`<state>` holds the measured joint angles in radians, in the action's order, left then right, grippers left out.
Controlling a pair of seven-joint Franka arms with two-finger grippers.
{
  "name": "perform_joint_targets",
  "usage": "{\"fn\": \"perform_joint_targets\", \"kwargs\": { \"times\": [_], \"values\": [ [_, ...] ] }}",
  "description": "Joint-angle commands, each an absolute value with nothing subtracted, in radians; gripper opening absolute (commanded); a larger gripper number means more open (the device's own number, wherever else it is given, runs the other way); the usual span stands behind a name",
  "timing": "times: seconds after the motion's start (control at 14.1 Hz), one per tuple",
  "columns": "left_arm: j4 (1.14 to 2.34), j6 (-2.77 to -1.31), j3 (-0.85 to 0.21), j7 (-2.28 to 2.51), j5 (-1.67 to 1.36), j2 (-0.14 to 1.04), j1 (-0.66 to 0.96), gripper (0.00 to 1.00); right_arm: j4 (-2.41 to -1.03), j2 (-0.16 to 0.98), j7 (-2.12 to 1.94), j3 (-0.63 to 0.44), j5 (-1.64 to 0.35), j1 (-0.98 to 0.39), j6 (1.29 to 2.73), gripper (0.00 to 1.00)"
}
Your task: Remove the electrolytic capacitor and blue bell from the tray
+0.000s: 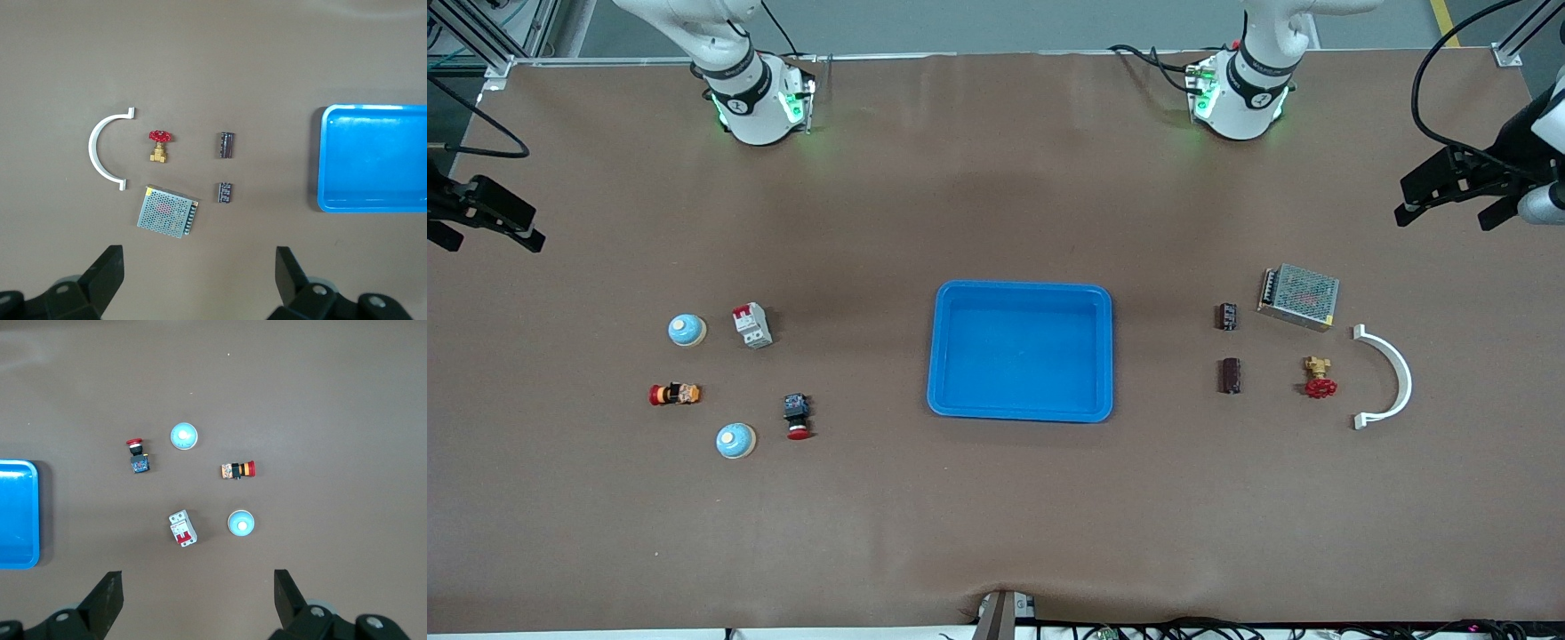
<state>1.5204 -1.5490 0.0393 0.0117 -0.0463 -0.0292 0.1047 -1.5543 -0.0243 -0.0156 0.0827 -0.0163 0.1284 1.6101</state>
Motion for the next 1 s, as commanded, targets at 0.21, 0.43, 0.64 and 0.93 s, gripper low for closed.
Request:
{"fn": "perform_joint_targets", "kwargs": {
  "times": [0.21, 0.43, 0.64, 0.93],
  "values": [
    [1.503, -1.549, 0.017, -0.022, 0.000, -0.026, 0.101, 1.00, -1.534, -0.017, -0.011, 0.055, -0.017, 0.124, 1.605, 1.00],
    [1.505, -1.548, 0.002, -0.005, -0.002, -0.028, 0.103, 1.00, -1.543, -0.012, -0.015, 0.055, -0.017, 0.121, 1.597, 1.00],
    [1.503, -1.548, 0.000, -0.006, -0.005, -0.029, 0.101, 1.00, -1.539, -0.002, -0.012, 0.055, -0.018, 0.114, 1.609, 1.00],
    [1.505, -1.548, -0.008, -0.005, -0.006, -0.028, 0.091, 1.00, -1.536, 0.012, -0.012, 0.055, -0.018, 0.118, 1.615, 1.00]
  ]
}}
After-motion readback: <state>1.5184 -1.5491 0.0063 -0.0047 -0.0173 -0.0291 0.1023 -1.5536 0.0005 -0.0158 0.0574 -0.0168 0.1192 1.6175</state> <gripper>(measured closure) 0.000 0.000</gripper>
